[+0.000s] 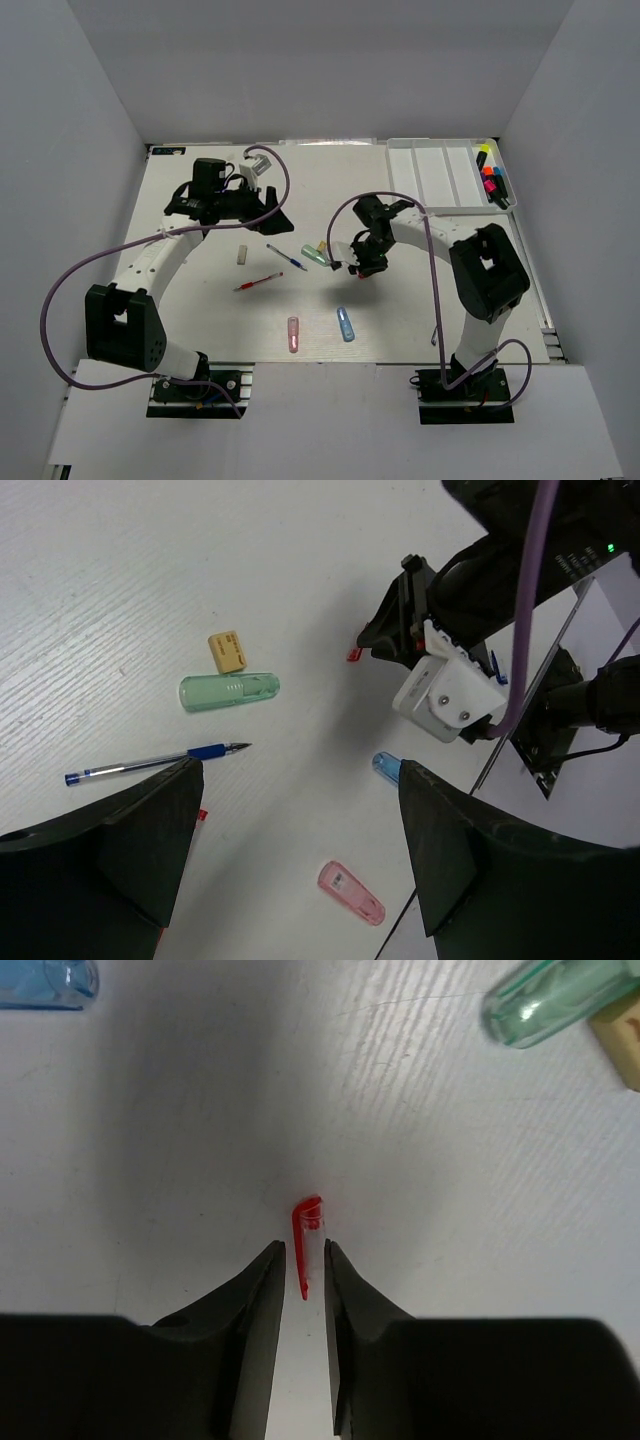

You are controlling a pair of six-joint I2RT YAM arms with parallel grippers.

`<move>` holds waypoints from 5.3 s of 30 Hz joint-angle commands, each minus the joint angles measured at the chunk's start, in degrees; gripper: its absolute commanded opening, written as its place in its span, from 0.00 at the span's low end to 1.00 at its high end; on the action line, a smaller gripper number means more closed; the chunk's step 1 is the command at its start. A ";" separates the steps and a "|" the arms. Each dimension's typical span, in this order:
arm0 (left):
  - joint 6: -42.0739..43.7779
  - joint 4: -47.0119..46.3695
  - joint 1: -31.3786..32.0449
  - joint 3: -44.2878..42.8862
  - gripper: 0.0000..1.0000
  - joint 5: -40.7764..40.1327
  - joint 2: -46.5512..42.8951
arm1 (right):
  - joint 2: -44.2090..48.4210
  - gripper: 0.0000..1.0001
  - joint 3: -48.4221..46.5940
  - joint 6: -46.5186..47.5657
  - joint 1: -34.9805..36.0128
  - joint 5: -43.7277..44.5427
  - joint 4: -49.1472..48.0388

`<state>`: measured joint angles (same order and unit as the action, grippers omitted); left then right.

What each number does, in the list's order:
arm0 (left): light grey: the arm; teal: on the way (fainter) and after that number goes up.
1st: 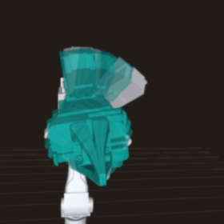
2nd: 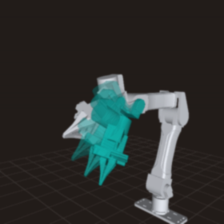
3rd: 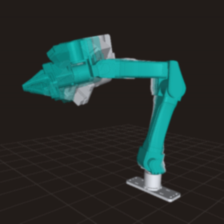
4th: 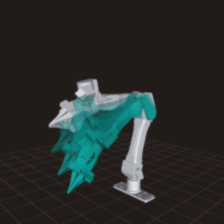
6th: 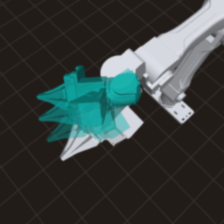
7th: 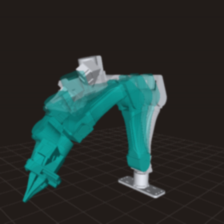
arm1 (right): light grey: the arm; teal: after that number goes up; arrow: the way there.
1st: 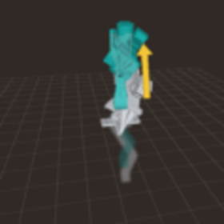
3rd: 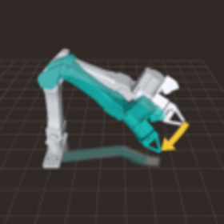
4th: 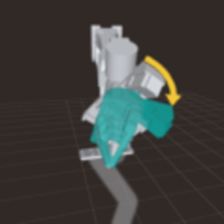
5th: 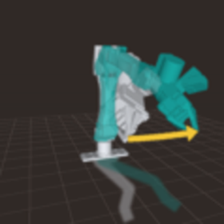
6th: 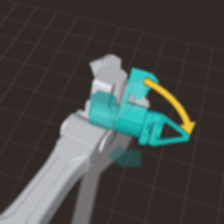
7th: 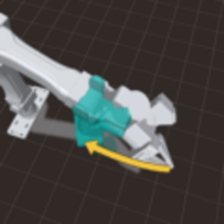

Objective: Sort the stationery into containers
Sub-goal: Grab a piece of stationery with the right arm, then pass the stationery from the right arm to the left

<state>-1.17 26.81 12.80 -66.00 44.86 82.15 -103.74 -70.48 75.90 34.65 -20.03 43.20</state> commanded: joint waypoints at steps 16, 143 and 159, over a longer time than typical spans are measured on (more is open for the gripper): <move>-3.93 -4.66 -2.87 2.36 0.91 4.27 -2.25 | -5.50 0.41 -2.56 2.50 1.29 5.53 1.54; -33.28 -33.84 1.18 21.61 0.00 9.63 -3.13 | -2.52 0.13 -29.89 -51.82 5.69 -23.92 -5.32; -31.61 -19.08 -17.17 15.64 0.00 -5.13 -9.99 | 5.06 0.30 -24.09 -37.25 0.75 -19.26 -0.76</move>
<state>-33.41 3.68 -0.45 -46.63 43.66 73.03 -97.08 -95.94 29.89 31.77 -38.92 37.30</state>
